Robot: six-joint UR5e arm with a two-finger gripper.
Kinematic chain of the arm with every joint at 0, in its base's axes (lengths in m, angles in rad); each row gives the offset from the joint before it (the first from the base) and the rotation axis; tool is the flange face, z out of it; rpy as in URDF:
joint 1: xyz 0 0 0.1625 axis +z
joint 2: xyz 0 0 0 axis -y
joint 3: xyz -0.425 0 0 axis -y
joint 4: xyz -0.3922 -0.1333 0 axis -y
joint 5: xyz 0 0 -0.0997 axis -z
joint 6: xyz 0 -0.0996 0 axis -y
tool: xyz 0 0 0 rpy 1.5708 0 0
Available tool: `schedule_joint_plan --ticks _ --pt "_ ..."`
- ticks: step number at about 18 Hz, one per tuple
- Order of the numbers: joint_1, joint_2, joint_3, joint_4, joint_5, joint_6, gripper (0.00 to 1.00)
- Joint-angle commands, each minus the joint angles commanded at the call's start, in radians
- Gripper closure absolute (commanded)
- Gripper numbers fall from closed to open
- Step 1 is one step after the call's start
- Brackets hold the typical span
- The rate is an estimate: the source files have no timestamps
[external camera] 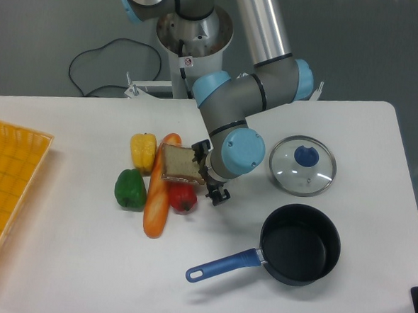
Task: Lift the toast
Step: 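Close the gripper on the toast slice edge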
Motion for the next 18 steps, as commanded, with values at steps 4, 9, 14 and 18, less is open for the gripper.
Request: schedule_joint_plan --ticks 4,9,14,18 --pt "0.002 -0.002 0.002 -0.002 -0.002 0.000 0.17" --pt "0.006 0.000 0.002 -0.002 0.000 0.027 0.39" --pt "0.009 0.009 0.008 -0.003 0.002 0.034 0.66" --pt "0.009 0.015 0.035 -0.054 0.002 0.034 0.81"
